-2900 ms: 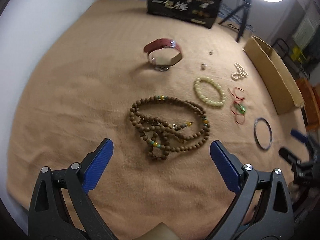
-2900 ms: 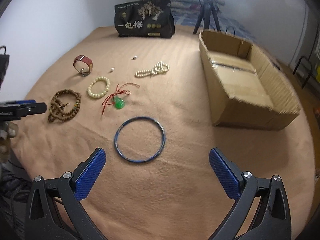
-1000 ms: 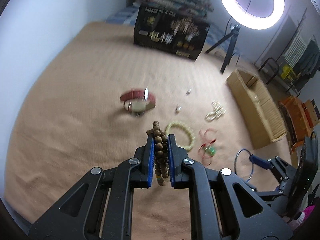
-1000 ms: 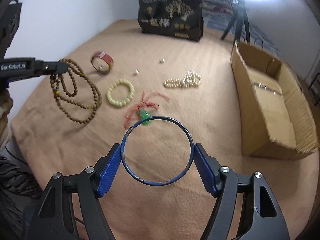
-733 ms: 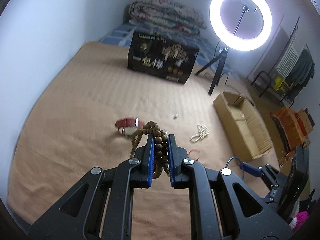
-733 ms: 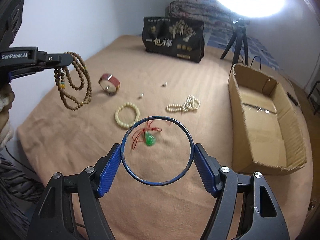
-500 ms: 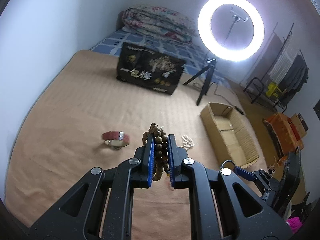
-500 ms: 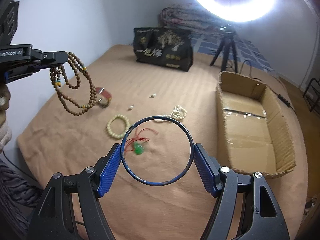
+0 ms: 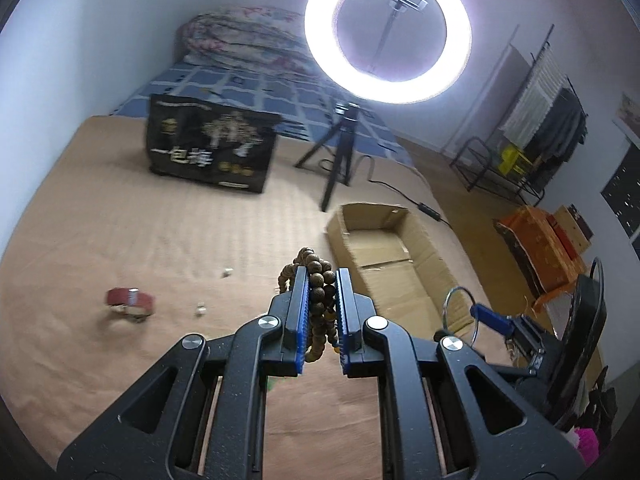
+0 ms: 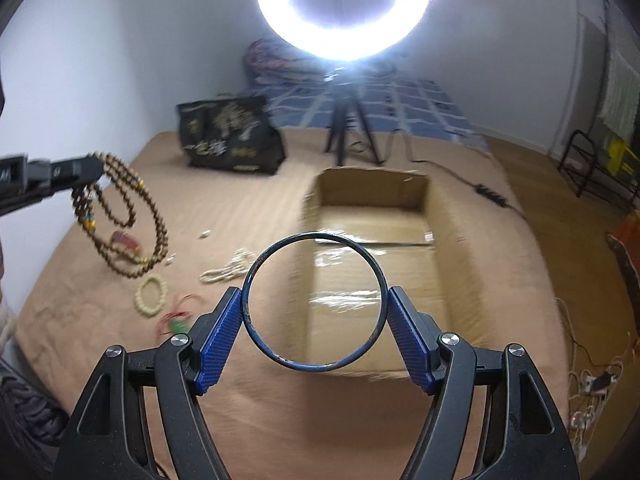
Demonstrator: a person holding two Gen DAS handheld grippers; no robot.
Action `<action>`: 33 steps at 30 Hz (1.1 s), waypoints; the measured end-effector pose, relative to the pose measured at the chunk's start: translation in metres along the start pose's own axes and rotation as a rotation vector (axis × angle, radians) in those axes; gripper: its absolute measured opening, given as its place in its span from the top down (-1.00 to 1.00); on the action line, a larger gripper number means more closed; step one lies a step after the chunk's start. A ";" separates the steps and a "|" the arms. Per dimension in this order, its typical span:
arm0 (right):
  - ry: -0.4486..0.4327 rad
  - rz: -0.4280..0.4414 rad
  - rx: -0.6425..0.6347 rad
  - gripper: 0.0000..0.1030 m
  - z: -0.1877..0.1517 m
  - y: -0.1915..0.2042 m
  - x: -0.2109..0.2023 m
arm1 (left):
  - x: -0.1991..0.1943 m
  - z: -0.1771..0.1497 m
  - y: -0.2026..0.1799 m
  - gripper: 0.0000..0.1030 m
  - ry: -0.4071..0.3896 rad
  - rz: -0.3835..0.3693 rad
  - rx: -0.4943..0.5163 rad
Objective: Organize jewelry
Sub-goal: 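Carry the mala and bangle over the cardboard box with both tools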
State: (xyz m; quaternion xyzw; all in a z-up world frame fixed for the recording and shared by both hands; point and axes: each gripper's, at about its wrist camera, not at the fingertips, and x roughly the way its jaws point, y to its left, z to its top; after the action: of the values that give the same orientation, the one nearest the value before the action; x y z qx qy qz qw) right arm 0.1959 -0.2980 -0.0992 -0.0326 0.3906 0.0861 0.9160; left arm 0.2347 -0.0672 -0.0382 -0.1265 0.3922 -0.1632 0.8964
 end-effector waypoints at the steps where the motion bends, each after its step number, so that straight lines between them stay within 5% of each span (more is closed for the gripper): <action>1: -0.003 -0.014 0.004 -0.40 0.002 -0.008 -0.001 | 0.004 0.001 -0.008 0.80 0.002 -0.009 0.011; 20: 0.094 -0.076 0.056 -0.40 0.002 -0.083 0.034 | 0.075 0.005 -0.099 0.80 0.092 -0.158 0.057; 33: 0.117 -0.075 0.092 -0.40 -0.003 -0.098 0.047 | 0.118 0.002 -0.117 0.80 0.135 -0.147 0.080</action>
State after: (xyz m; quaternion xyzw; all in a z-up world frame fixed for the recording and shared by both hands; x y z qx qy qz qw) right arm 0.2436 -0.3889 -0.1363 -0.0100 0.4454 0.0318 0.8947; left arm 0.2888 -0.2201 -0.0739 -0.1079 0.4346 -0.2523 0.8578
